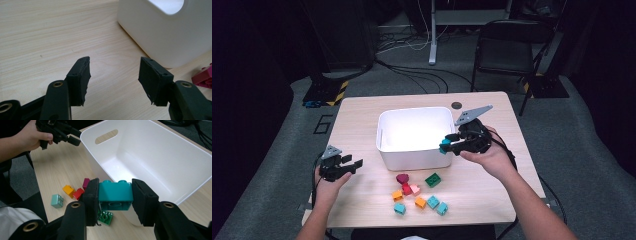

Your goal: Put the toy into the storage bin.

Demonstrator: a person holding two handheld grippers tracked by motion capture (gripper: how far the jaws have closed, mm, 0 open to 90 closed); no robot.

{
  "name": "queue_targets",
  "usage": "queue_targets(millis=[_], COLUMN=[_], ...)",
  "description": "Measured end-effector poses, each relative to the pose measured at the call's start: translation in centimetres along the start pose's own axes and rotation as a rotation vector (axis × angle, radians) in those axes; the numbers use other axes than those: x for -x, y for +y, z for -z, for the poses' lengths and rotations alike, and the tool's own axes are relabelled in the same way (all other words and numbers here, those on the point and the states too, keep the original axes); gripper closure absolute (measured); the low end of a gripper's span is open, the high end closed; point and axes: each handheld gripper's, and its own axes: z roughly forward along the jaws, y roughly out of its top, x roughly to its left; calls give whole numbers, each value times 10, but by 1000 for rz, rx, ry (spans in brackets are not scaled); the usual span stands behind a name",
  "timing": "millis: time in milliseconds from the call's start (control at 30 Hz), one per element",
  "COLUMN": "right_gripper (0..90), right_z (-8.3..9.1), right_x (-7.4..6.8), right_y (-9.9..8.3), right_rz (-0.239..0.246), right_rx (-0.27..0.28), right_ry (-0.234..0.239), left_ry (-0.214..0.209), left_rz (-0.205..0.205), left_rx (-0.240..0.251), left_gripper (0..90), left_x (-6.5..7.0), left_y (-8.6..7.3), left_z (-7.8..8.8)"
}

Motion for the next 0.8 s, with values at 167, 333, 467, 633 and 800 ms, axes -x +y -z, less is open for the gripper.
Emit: queue_targets(millis=[167, 333, 467, 633, 800], right_gripper=[585, 585, 585, 585, 586], right_z=[-5, -17, -29, -44, -56], right_x=[4, 9, 13, 19, 24], right_y=[9, 19, 25, 28, 31], right_rz=[-3, -7, -6, -13, -16], right_rx=[2, 7, 3, -3, -3], right_ry=[-1, -7, -13, -19, -21], left_ry=[-1, -1, 1, 0, 1], left_rz=[1, 0, 0, 0, 1], left_rx=[0, -2, 3, 6, 3], left_gripper=[422, 422, 422, 421, 421], left_x=[0, 0, 0, 0, -1], left_y=[0, 0, 0, 0, -1], left_z=[0, 0, -1, -1, -1])
